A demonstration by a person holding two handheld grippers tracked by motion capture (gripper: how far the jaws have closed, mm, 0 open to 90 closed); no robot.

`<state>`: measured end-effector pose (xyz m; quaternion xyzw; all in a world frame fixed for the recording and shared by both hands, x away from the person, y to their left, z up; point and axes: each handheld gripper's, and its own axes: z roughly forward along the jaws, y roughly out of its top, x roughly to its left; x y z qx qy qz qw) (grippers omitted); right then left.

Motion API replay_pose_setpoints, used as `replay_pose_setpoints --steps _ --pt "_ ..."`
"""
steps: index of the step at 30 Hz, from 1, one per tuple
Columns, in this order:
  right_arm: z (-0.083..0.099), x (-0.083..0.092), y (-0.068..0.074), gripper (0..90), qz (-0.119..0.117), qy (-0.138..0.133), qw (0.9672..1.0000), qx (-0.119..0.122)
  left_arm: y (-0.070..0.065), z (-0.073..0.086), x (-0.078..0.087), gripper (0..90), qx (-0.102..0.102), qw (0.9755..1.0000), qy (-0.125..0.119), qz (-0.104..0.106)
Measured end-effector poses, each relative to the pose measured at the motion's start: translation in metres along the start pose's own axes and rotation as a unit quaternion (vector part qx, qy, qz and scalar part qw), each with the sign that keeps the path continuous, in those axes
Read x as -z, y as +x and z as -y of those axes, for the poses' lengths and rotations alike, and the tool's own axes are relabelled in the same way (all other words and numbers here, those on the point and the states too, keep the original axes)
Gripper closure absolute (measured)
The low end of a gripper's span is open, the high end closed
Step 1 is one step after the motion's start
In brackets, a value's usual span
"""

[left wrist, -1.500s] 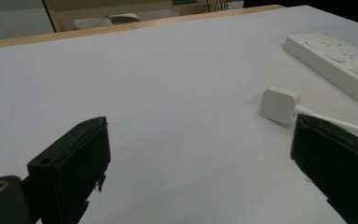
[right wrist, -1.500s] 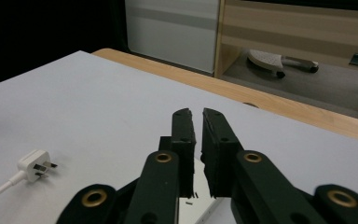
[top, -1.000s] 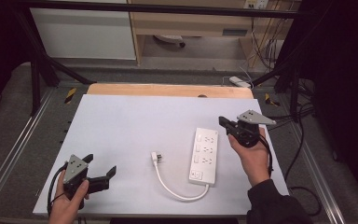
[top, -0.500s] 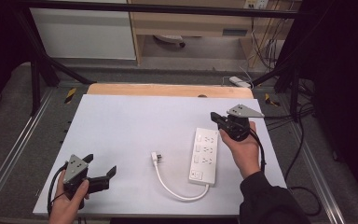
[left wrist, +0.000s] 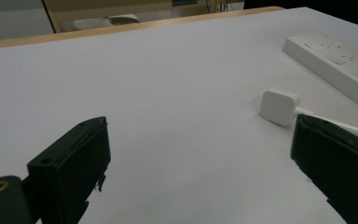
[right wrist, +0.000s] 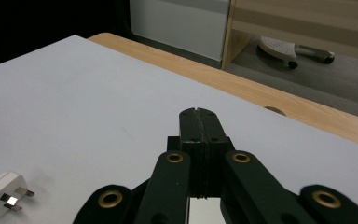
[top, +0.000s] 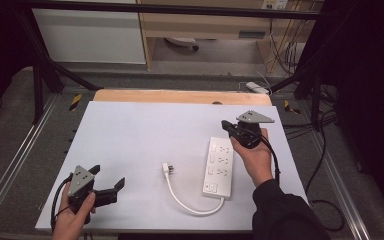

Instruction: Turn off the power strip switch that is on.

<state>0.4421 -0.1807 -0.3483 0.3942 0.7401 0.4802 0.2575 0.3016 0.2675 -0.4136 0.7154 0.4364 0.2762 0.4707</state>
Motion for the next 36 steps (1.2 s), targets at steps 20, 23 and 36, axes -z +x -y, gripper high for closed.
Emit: replay_pose_setpoints --steps 20,23,36 --pt "0.009 -0.018 -0.001 90.0 0.004 0.032 0.9995 0.003 0.0 0.0 0.0 4.6 0.002 1.0 0.0 0.003" --pt "0.01 -0.022 0.001 90.0 0.003 0.039 0.9992 0.006 0.0 0.0 0.0 4.6 0.002 1.0 0.0 0.002" --pt "0.016 -0.03 0.003 90.0 0.003 0.057 0.9983 0.009 0.0 0.0 0.0 4.6 0.002 1.0 0.0 0.004"
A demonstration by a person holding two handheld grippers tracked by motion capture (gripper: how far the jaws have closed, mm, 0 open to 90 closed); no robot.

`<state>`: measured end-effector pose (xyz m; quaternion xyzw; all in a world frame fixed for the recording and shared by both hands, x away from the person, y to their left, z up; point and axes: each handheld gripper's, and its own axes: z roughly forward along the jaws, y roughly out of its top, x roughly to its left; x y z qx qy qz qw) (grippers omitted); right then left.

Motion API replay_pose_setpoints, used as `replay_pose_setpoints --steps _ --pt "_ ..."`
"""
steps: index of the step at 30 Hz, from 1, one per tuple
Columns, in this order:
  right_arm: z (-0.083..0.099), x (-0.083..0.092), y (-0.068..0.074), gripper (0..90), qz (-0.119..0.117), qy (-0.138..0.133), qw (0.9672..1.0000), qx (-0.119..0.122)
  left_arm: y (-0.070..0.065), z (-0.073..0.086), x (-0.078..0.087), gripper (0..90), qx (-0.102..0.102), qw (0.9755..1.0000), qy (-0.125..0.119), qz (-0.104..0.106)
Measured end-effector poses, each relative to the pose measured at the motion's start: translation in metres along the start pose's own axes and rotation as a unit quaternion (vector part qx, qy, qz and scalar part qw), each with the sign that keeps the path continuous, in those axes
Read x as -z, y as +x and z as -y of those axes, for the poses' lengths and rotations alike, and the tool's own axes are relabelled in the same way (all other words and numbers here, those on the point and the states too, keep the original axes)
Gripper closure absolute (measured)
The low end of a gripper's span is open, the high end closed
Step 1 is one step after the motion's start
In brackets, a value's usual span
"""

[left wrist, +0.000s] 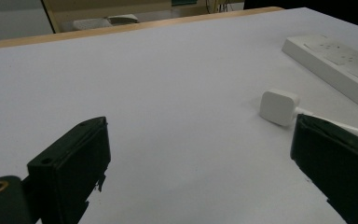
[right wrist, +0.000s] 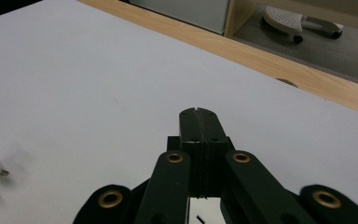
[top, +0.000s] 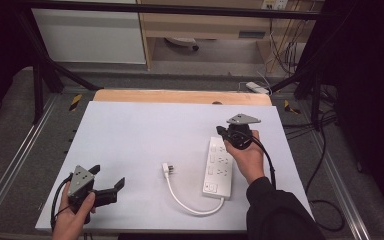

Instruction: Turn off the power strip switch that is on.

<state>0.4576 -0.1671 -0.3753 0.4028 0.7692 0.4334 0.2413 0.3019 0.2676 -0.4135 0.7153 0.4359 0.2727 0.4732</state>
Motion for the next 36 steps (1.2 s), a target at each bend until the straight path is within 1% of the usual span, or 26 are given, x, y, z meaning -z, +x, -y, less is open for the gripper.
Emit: replay_pose_setpoints --steps 5,14,23,30,34,36 --pt "0.003 -0.003 0.0 90.0 0.001 0.005 1.0 0.001 0.0 0.0 0.0 4.6 0.0 1.0 0.0 0.0" --pt "0.015 -0.01 0.0 90.0 0.002 0.023 0.9997 -0.002 0.0 0.0 0.0 4.6 -0.001 1.0 0.002 0.0" --pt "0.017 -0.015 0.002 90.0 0.0 0.028 0.9996 0.0 0.0 0.0 0.0 4.6 -0.002 1.0 0.002 0.001" --pt "0.022 -0.02 0.003 90.0 -0.001 0.035 0.9994 -0.003 0.0 0.0 0.0 4.6 -0.001 1.0 0.001 0.001" --pt "0.029 -0.023 0.003 90.0 0.0 0.039 0.9992 -0.011 0.0 0.0 0.0 4.6 -0.002 1.0 0.002 0.0" --pt "0.03 -0.024 0.003 90.0 0.0 0.04 0.9991 -0.011 0.0 0.0 0.0 4.6 -0.002 1.0 0.001 0.0"
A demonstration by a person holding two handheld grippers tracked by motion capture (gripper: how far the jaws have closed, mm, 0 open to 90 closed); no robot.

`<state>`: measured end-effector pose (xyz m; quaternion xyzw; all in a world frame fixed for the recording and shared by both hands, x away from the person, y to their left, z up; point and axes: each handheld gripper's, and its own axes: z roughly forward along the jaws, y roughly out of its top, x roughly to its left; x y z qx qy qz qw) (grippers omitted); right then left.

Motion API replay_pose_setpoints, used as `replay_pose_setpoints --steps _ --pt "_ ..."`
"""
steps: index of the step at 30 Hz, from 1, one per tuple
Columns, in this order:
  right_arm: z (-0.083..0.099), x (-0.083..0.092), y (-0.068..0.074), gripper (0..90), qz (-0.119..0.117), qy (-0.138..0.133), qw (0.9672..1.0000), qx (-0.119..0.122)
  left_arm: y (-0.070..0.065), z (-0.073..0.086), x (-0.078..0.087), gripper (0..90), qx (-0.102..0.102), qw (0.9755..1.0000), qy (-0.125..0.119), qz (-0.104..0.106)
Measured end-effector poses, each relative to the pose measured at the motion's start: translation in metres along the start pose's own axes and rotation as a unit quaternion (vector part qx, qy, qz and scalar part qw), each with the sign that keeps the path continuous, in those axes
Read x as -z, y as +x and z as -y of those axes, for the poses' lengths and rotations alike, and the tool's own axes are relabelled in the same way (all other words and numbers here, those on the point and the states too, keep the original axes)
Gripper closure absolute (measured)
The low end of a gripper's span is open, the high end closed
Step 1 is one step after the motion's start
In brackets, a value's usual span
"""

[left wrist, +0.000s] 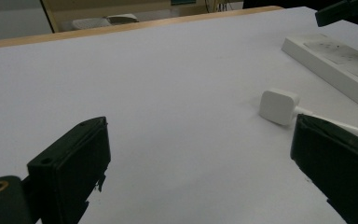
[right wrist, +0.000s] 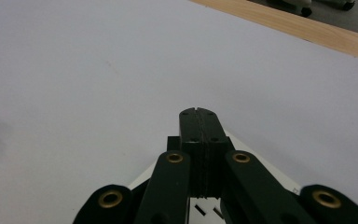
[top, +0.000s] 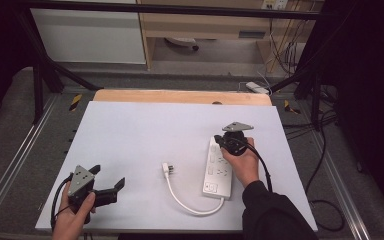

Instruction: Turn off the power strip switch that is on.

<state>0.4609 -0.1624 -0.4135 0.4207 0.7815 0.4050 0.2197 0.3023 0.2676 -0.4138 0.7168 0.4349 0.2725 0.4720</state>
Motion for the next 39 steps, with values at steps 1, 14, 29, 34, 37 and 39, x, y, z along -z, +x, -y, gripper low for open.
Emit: replay_pose_setpoints --steps 1,14,29,34,37,39 --pt "0.001 -0.001 0.0 90.0 0.0 0.001 1.0 -0.001 0.0 0.0 0.0 4.6 0.0 1.0 0.0 0.0" --pt "0.008 -0.008 0.005 90.0 0.003 0.002 1.0 -0.003 0.0 0.0 0.0 4.6 -0.001 1.0 0.001 0.0" --pt "0.01 -0.014 0.008 90.0 0.001 0.005 1.0 -0.005 0.0 0.0 0.0 4.6 -0.001 1.0 0.001 0.001" --pt "0.012 -0.016 0.008 90.0 0.003 0.007 1.0 -0.003 -0.001 0.0 0.0 4.6 -0.001 1.0 0.001 0.001" --pt "0.014 -0.016 0.008 90.0 0.004 0.006 1.0 -0.004 -0.001 0.0 0.0 4.6 -0.001 1.0 0.001 0.001" --pt "0.016 -0.017 0.008 90.0 0.006 0.007 0.9999 -0.008 -0.001 0.0 0.0 4.6 -0.001 1.0 0.001 0.001"
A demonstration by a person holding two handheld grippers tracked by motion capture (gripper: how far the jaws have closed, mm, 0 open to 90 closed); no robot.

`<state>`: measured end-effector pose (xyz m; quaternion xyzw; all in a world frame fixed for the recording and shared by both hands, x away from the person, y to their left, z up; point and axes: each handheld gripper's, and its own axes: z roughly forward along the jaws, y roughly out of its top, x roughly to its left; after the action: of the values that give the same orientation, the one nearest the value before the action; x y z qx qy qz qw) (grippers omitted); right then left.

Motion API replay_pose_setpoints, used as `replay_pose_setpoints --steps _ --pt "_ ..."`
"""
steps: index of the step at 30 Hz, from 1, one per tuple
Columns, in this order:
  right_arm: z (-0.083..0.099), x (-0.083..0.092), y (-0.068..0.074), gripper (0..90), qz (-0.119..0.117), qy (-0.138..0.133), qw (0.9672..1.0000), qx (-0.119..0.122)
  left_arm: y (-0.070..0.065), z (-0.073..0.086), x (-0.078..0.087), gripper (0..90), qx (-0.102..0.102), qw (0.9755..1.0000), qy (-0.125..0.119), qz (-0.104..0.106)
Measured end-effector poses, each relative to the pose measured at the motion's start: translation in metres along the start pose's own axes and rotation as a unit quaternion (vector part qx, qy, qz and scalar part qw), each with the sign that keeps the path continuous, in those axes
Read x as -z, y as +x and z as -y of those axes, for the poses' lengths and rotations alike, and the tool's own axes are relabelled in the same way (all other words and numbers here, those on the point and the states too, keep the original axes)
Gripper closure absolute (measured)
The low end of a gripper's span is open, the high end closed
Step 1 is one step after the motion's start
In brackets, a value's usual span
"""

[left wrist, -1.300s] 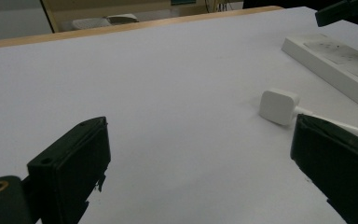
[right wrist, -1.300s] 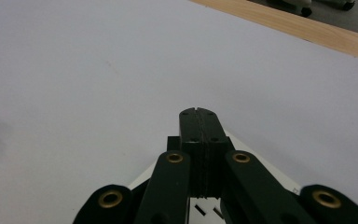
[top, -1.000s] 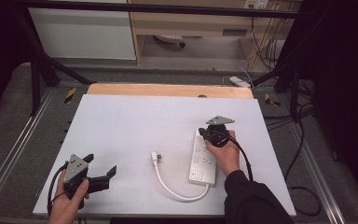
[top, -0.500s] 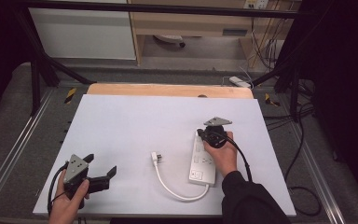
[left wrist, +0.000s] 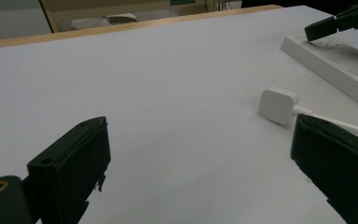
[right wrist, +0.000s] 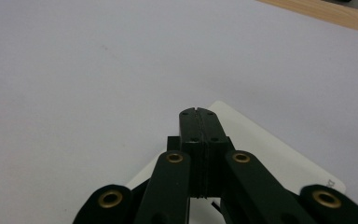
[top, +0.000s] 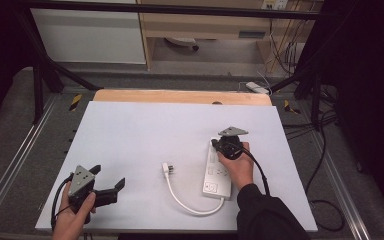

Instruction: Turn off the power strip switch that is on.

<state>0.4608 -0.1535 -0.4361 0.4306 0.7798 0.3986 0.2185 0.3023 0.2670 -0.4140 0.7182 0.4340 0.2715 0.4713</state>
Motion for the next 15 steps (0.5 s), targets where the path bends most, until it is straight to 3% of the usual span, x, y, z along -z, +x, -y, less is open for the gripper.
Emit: replay_pose_setpoints --steps 15 --pt "0.0022 -0.0021 -0.0006 90.0 0.003 -0.005 1.0 -0.007 0.0001 0.0001 -0.0002 4.6 0.0 1.0 0.001 0.0"
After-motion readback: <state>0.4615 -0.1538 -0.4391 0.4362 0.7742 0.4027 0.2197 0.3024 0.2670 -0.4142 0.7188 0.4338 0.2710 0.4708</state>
